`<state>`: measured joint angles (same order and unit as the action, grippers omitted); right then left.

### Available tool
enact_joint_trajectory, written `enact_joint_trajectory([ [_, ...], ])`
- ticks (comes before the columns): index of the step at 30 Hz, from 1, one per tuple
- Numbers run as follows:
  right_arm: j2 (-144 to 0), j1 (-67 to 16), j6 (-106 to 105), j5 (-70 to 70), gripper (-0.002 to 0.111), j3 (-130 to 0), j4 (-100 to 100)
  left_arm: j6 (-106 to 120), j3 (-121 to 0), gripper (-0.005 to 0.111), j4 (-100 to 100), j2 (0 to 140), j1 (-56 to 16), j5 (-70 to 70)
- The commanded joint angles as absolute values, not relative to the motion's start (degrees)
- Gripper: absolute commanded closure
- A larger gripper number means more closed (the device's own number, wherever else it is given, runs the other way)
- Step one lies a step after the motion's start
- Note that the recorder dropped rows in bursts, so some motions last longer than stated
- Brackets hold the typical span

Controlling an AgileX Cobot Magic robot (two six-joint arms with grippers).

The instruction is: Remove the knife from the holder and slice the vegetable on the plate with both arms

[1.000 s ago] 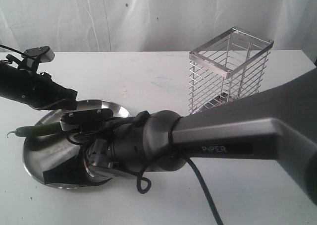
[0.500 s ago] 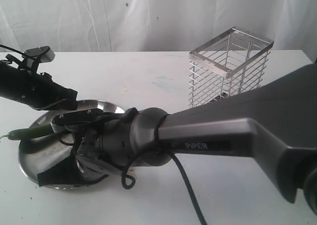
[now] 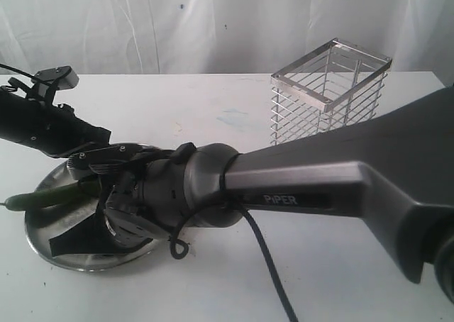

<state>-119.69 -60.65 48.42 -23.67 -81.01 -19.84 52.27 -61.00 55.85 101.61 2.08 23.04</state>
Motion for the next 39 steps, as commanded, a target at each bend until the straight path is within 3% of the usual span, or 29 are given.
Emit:
enact_joint_trajectory([
  [1, -120.24, -60.06, 47.55, -25.19, 0.108, -81.42, -19.96, 52.04, -60.59, 0.105, 56.33, 100.91, 1.94, 24.08],
  [39, -119.36, -62.03, 54.37, -23.8, 0.108, -81.42, -17.55, 50.91, -60.71, 0.105, 56.93, 99.68, 1.94, 23.41],
])
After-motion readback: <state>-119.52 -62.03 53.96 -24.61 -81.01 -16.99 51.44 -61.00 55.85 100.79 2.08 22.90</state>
